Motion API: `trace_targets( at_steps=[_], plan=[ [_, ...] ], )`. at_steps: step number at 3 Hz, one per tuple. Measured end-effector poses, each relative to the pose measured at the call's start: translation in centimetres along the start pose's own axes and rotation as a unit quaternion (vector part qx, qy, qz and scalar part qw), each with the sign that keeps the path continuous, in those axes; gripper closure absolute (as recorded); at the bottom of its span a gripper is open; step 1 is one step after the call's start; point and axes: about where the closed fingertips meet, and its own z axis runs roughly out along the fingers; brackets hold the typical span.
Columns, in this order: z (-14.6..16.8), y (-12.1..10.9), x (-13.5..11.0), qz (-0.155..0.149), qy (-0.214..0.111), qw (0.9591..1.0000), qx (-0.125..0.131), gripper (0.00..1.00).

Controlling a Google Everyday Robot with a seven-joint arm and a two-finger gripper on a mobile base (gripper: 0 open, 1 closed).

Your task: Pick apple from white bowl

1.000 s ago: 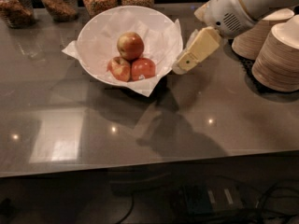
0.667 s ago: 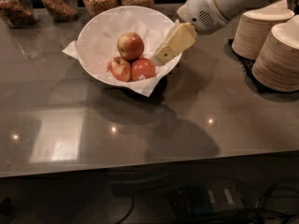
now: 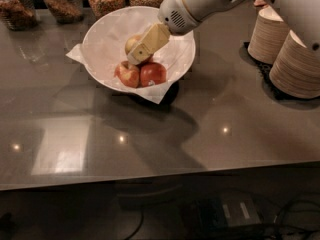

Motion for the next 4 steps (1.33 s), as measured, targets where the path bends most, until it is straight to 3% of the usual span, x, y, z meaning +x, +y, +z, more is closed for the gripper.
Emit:
trace_targets(
  at_steps=[2,4],
  plan=[
    [5.2,-0.9,-0.2,-0.010,-0.044,0.9983,-0.038,0.00],
    [6.4,-1.9,1.1,-0.006,-0.073,0.9965,-0.040,0.00]
  ],
)
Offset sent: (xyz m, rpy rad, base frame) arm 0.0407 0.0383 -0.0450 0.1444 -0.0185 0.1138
